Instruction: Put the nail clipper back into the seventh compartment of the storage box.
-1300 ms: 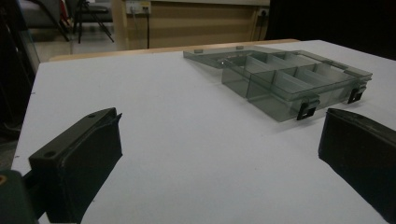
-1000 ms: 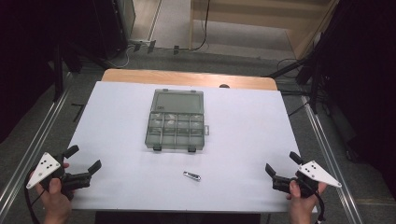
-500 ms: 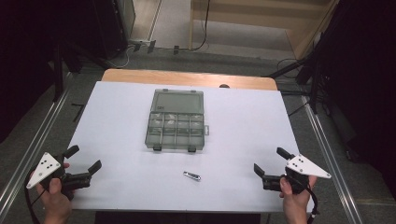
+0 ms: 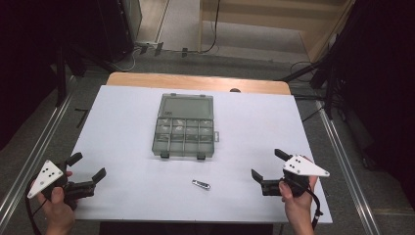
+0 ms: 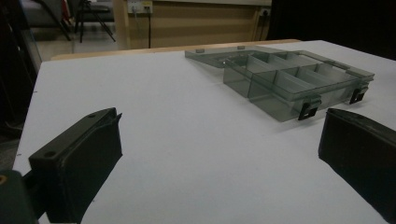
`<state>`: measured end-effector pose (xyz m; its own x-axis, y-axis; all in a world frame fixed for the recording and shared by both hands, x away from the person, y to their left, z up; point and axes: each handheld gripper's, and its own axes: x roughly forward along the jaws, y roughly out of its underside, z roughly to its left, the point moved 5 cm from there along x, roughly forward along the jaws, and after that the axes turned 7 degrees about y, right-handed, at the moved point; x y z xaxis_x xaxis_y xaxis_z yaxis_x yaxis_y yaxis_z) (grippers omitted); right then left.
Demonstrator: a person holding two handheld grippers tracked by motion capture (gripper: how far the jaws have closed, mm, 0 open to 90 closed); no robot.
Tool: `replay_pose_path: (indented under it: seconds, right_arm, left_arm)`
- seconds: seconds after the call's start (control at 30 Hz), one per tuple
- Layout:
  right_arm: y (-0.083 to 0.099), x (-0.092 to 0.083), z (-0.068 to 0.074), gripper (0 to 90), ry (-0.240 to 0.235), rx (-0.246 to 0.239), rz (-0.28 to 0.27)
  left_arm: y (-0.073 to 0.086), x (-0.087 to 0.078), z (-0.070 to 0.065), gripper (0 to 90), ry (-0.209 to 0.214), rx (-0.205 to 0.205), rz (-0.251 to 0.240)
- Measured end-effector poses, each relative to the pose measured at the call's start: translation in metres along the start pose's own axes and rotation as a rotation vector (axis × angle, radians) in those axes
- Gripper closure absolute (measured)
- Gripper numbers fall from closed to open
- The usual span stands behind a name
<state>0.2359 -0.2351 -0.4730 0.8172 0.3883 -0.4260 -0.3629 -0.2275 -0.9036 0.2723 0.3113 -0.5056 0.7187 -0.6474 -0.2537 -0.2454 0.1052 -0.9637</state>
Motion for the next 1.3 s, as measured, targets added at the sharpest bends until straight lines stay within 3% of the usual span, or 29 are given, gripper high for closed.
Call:
replay_pose_path:
  seconds: [0.93,1.3]
  right_arm:
    - [-0.023,0.040,0.054,0.0,-0.142,-0.099,0.068]
    - [-0.026,0.054,0.072,0.2,-0.188,-0.148,0.127]
  left_arm:
    - [0.000,0.001,0.000,0.0,0.005,0.005,0.004]
    - [0.001,0.002,-0.001,0.0,0.010,0.002,0.012]
